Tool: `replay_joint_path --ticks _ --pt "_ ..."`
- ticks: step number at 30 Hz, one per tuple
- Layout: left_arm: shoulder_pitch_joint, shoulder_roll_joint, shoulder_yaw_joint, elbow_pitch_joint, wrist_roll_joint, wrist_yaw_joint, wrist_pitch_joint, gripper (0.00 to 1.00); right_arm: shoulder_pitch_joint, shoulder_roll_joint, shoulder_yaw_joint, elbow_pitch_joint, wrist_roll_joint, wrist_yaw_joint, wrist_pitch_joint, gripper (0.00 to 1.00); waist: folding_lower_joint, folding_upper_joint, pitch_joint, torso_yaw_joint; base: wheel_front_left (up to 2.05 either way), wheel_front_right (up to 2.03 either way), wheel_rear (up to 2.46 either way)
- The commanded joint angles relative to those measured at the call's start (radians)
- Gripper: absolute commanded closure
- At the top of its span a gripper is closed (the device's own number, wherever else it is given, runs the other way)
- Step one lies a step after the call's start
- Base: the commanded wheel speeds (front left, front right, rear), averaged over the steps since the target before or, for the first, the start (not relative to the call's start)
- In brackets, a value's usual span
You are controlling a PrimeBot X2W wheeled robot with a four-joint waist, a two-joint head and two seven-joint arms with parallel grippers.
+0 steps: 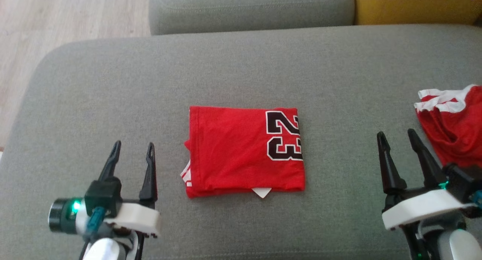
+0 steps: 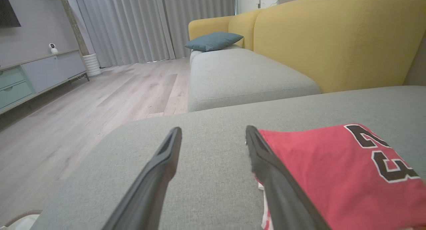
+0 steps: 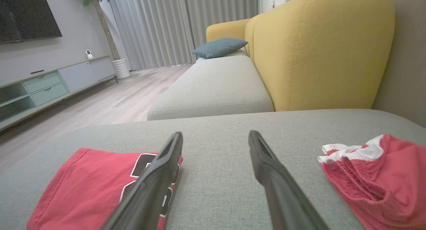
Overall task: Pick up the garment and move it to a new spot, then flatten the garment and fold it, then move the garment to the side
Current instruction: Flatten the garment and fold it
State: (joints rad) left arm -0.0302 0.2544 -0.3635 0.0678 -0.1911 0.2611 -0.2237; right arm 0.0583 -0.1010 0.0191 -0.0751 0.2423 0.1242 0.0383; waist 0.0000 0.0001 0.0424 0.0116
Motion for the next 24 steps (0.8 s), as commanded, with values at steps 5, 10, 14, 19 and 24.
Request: replay_joint_path --ticks 5,10,14,19,24 --pt "-0.001 0.030 0.036 -0.032 -0.016 0.012 0.012 0.00 0.021 0.009 0.012 -0.065 -0.020 0.007 0.031 0.00 0.0000 -0.0001 -0.040 0.000 0.00 0.00 0.00" --pt "0.017 0.034 0.034 -0.039 -0.020 0.019 0.020 0.00 0.050 0.019 -0.001 -0.089 -0.032 0.007 0.057 0.00 0.0000 -0.0001 -0.055 0.001 0.00 0.00 0.00" --pt "0.022 0.038 0.032 -0.042 -0.022 0.021 0.025 0.00 0.056 0.023 -0.009 -0.102 -0.037 0.007 0.066 0.00 0.0000 -0.0001 -0.058 0.003 0.00 0.00 0.00" --pt "0.025 0.041 0.030 -0.041 -0.025 0.025 0.029 0.00 0.057 0.028 -0.016 -0.106 -0.041 0.007 0.071 0.00 0.0000 -0.0001 -0.060 0.005 0.00 0.00 0.00" --pt "0.025 0.042 0.028 -0.043 -0.028 0.028 0.031 0.00 0.056 0.030 -0.019 -0.106 -0.043 0.007 0.073 0.00 0.0000 -0.0001 -0.060 0.005 0.00 0.00 0.00"
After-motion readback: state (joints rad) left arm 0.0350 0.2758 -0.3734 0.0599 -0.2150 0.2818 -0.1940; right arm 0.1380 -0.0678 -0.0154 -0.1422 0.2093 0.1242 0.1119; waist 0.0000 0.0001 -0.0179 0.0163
